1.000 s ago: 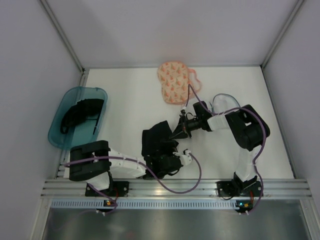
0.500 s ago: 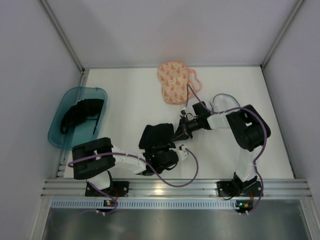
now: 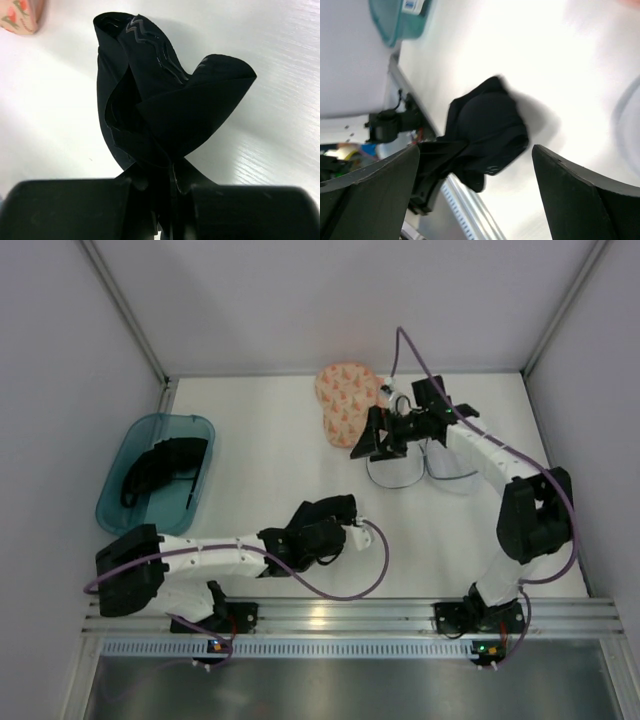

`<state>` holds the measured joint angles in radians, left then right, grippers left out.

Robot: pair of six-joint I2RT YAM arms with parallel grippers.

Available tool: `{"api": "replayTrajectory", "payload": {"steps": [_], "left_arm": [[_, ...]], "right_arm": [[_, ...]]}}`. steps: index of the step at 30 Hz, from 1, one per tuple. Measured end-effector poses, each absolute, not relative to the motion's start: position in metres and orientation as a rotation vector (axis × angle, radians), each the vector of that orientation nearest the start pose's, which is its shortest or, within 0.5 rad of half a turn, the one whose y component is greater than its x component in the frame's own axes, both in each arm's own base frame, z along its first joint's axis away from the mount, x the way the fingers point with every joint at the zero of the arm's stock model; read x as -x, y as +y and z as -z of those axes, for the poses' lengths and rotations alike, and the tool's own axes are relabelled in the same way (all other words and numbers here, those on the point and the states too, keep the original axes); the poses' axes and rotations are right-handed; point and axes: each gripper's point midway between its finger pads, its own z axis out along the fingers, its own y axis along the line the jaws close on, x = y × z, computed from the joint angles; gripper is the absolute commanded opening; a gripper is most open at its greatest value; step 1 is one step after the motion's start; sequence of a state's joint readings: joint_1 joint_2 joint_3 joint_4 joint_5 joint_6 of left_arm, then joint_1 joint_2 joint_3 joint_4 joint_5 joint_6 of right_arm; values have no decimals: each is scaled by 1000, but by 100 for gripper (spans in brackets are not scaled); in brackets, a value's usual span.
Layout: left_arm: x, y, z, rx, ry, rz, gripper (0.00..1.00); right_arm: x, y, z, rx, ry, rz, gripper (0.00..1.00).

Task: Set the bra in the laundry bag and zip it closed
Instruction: Pick up the bra from the center of the board.

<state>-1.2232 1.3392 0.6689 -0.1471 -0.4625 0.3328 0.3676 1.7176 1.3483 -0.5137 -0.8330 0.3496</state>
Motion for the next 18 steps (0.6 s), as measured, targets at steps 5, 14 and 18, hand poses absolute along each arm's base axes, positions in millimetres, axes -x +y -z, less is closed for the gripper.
{"api": "replayTrajectory", "payload": {"steps": [5,14,18], "left_arm": [[-185,-265,-80,-1463,1823,13,0],[-208,-273,-129,-1282,1956,269,0],[-211,-273,-149,-1199,2014,434,0]], "right_arm": [[-353,210,-201,375,2394,-1078,99],[-362,128,-236,434,2280,-612,99],[-368,81,-242,371,2289,-491,99]]}}
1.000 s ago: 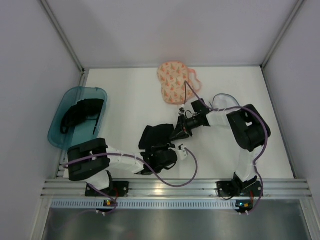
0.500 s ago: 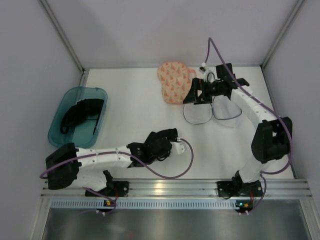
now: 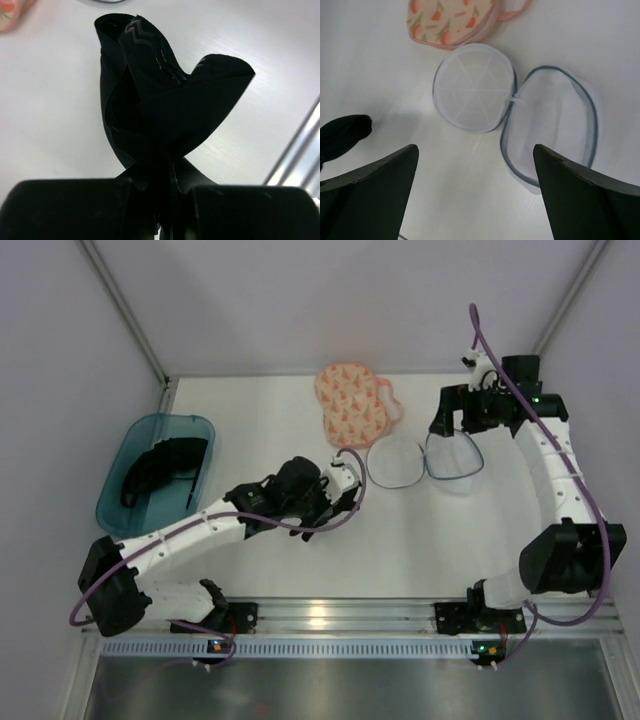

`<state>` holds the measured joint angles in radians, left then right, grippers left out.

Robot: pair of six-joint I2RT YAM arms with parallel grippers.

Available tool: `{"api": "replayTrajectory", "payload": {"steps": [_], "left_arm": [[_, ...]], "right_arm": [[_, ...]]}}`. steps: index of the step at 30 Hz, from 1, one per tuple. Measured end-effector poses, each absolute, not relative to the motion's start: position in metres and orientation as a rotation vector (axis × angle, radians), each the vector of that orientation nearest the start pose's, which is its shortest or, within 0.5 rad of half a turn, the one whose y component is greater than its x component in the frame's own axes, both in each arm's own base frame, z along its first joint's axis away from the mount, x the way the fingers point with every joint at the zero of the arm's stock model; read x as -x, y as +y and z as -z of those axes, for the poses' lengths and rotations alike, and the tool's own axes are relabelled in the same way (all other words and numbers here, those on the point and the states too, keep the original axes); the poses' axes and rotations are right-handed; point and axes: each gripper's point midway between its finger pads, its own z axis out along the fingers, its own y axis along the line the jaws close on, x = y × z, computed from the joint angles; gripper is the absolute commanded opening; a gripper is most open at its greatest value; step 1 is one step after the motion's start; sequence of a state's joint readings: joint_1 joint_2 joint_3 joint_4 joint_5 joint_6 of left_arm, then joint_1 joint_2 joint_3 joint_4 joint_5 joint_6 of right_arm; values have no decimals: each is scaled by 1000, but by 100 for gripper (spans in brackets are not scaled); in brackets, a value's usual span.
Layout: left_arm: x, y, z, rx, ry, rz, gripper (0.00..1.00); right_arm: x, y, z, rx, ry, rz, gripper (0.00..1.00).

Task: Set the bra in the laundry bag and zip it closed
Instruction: Pick up the bra from the center of the board.

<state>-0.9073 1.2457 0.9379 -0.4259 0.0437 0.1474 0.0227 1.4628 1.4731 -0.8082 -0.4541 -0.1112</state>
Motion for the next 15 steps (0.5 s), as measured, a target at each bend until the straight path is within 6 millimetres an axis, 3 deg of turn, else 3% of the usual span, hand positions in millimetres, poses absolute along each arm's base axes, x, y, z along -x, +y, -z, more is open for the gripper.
{"api": "replayTrajectory", "payload": {"steps": [4,8,15], "left_arm": [[-219,-276,-175,-1070,2060,655,0],[-229,-275,-203,-941,2075,842,0],[-238,-264,-237,-773,2083,1094,0]], "right_arm": [[-383,29,-231,269,2359,-409,96],[-407,-10,-208,260,2427,-311,76],[-418,-30,-157,344,2578,-255,61]]}}
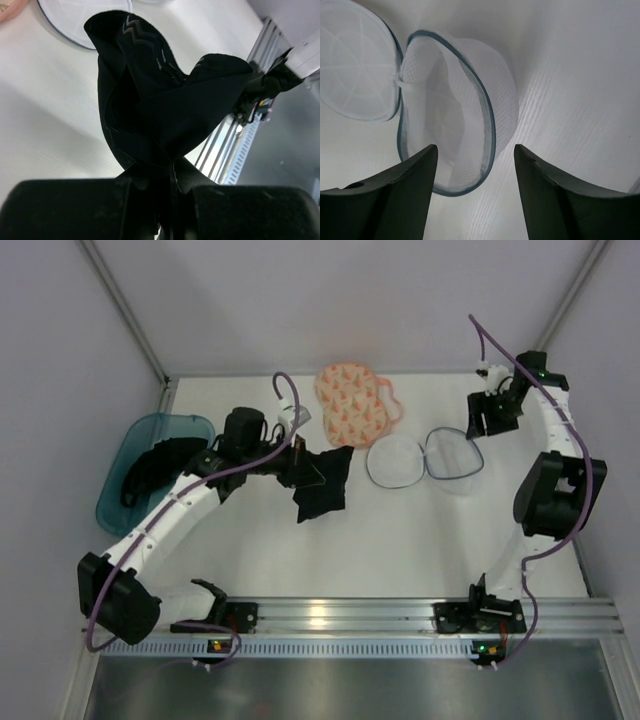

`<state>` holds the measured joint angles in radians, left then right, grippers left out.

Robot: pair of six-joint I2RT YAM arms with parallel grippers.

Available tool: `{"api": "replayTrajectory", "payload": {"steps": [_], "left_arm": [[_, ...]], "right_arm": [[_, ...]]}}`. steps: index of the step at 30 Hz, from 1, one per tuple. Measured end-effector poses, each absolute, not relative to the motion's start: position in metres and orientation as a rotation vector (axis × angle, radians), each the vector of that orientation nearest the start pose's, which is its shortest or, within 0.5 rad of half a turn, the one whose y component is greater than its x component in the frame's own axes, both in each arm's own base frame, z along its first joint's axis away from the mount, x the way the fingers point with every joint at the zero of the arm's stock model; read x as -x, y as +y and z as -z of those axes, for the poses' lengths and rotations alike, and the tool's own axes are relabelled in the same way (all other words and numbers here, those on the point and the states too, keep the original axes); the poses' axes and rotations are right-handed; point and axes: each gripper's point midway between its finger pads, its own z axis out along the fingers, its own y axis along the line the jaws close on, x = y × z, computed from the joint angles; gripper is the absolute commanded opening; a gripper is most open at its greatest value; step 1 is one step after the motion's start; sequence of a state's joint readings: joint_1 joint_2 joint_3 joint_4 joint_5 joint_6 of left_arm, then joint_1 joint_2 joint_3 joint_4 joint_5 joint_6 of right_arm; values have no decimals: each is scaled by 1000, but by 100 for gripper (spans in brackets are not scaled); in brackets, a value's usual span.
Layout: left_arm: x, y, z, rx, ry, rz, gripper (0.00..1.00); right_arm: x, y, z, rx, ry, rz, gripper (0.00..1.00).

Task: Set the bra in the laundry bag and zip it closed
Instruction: Pick up the bra from the center of the board, then move the laundry bag to the center of the board.

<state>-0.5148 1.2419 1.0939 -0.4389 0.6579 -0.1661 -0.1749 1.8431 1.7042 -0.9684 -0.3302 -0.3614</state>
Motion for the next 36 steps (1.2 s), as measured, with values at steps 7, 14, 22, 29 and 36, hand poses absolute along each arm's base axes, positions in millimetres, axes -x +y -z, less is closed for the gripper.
{"api": "replayTrajectory", "payload": {"steps": [7,14,22,29,36], "left_arm": [[-260,-234,-263,-533,2077,1229,0],[-258,-219,-277,-451,2035,1265,0],[-231,-217,-262,-420,2048,1338,0],[-207,-217,-243,-376,2098,1443,0],[-191,-218,-232,-324,2105,1534,0]], "right_arm": [[-414,-33,-114,413,2690,-256,42],[-409,-5,-93,572,2723,-276,0],[-353,89,-63,926,2744,-407,0],[-305,159,-98,1060,2626,-583,0],[-280,167,-142,1062,2488,-648,0]]}}
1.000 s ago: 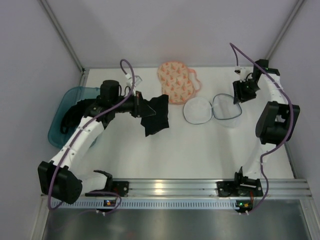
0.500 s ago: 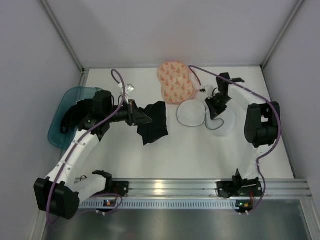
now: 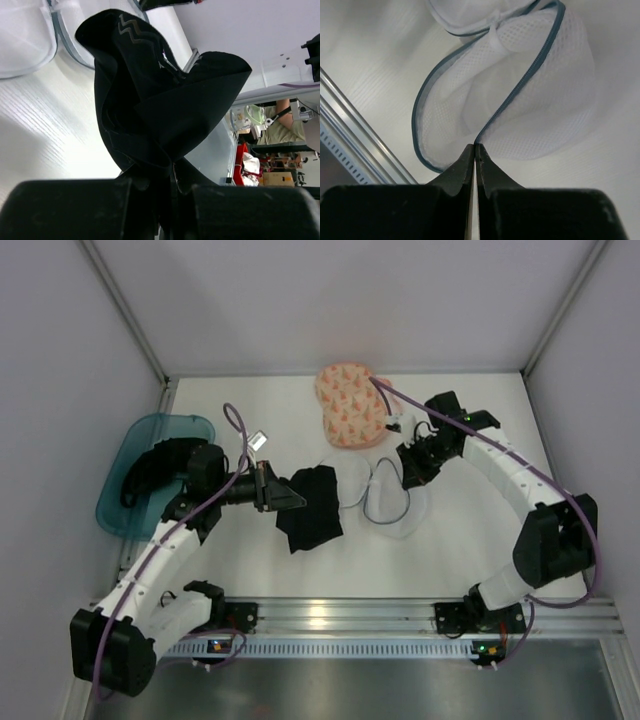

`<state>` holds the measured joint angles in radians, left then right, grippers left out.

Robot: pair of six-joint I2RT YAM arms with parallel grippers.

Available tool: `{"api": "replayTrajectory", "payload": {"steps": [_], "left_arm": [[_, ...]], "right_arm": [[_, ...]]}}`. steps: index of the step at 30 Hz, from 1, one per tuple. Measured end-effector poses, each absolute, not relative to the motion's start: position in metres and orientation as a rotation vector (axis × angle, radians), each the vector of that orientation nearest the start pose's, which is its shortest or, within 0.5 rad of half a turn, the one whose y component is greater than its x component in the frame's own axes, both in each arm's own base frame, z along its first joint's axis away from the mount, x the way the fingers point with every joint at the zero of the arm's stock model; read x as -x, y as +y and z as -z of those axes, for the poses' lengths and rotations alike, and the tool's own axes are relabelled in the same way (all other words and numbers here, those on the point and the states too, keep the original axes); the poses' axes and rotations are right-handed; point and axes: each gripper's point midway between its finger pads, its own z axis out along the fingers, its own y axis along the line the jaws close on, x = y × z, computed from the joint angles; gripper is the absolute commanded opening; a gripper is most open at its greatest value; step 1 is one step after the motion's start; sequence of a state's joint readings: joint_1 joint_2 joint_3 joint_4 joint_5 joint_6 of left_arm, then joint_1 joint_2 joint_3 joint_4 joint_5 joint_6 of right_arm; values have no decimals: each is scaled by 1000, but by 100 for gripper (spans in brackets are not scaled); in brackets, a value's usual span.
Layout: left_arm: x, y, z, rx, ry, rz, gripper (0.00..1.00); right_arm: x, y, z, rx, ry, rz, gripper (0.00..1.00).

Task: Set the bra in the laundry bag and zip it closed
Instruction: Move the laundry bag to the center of the board, then place the bra in the laundry bag.

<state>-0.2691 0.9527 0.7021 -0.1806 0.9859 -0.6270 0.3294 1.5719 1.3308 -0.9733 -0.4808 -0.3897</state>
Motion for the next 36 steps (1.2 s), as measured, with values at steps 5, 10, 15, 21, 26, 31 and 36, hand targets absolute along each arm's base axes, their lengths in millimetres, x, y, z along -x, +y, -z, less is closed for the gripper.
{"api": "replayTrajectory", "payload": {"steps": [5,10,15,21,26,31,36], "left_arm": [[-208,-225,-241,-281,2020,1516,0],[-230,-264,-244,-307,1954,1543,0],[-234,-320,-209,-309,2027,1617,0],[-243,-359,-167,-251,2121,1695,0],[-242,-389,-145,-239,2159,1786,0],[-221,-414,-123,-249,2228,1854,0],[-221,-425,-111,-200,2282,1848,0]], "right_arm": [[-251,155,-134,1061,2515,-641,0],[-240,152,-127,1028,2561,-652,0],[-240,155,-128,972,2581,-677,0],[-245,161,-138,897,2582,-728,0],[-249,169,-150,880,2548,-785,0],[-249,176,-157,894,2518,-844,0],[-246,184,-160,923,2500,-903,0]]}}
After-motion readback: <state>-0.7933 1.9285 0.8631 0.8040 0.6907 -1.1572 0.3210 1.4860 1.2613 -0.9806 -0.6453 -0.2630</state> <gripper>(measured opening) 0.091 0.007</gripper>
